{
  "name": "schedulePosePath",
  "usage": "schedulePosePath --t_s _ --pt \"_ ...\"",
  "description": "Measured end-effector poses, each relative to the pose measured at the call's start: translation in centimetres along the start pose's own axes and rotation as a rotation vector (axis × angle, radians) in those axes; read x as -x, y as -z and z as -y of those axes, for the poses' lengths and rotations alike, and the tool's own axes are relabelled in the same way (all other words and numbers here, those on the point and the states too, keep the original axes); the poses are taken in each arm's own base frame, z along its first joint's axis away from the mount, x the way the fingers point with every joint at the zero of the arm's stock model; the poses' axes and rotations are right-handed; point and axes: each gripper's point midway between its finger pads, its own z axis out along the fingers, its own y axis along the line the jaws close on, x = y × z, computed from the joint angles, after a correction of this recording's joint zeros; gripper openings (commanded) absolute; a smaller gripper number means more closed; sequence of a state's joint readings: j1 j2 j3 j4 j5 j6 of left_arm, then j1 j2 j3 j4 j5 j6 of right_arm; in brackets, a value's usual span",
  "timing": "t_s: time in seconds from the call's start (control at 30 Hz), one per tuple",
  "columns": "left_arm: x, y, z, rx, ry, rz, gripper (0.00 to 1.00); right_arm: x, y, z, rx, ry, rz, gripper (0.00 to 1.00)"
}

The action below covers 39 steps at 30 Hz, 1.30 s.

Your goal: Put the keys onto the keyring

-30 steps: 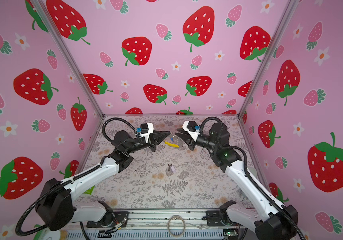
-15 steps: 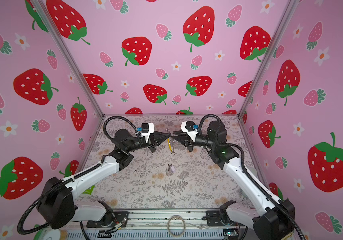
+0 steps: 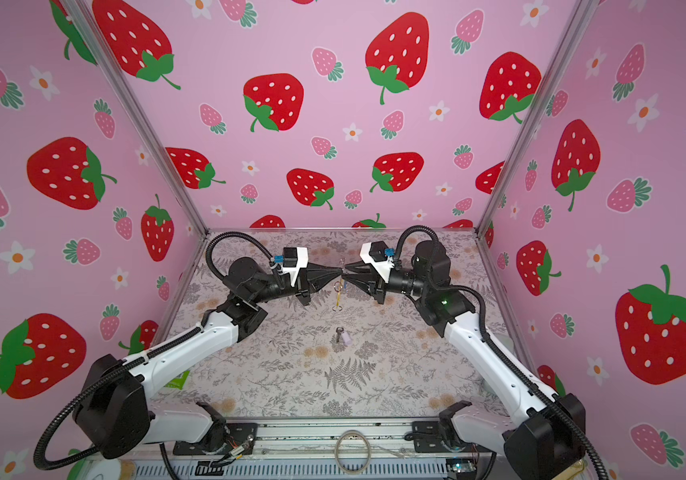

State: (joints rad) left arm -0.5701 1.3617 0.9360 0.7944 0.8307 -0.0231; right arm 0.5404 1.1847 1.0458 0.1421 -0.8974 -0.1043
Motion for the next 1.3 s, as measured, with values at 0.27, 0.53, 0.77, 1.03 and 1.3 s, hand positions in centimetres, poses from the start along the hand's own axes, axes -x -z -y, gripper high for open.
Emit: schedulePosePath --t_s 0.27,0.53,0.77,1.03,1.3 --pt "0.3 0.2 0.1 -0.005 -0.006 0.003 0.0 -0.1 0.0 -0.2 0.013 -0.011 0.0 0.12" --pt "0.4 0.3 0.2 -0.014 -0.029 -0.004 0.0 -0.1 0.0 -0.5 0.03 -0.025 0.0 0.02" --pt "0.6 0.4 0.5 -0.028 -0.063 -0.064 0.16 -0.1 0.0 -0.7 0.039 -0.029 0.0 0.0" --pt "2.7 0.8 0.2 -0.027 -0.166 -0.193 0.18 -1.5 -0.5 0.2 0.025 -0.05 -0.085 0.0" --pt "2.1 1.7 -0.1 -0.037 -0.206 -0.347 0.21 -2.6 -1.2 0.5 0.004 -0.027 -0.19 0.0"
